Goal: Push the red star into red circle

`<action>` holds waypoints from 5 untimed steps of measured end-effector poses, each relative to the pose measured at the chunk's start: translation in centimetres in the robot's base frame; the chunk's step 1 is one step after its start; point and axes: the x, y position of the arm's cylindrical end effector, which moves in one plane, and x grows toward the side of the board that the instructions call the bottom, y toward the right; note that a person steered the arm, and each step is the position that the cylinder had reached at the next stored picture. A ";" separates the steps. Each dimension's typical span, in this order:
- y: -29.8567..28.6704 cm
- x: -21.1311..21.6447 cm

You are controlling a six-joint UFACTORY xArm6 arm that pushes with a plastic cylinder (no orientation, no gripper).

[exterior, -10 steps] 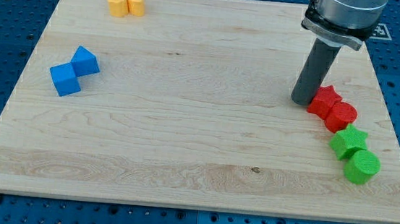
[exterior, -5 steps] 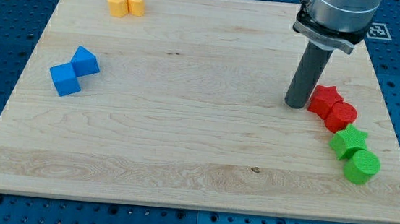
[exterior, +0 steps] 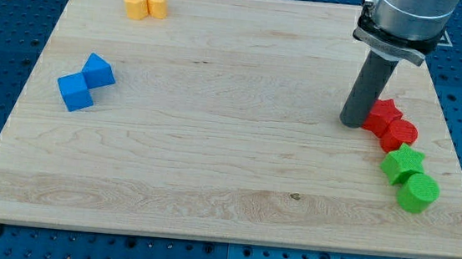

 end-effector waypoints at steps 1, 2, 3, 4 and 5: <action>0.0 0.0; -0.7 0.3; -1.1 1.6; -1.7 3.3; -3.0 4.7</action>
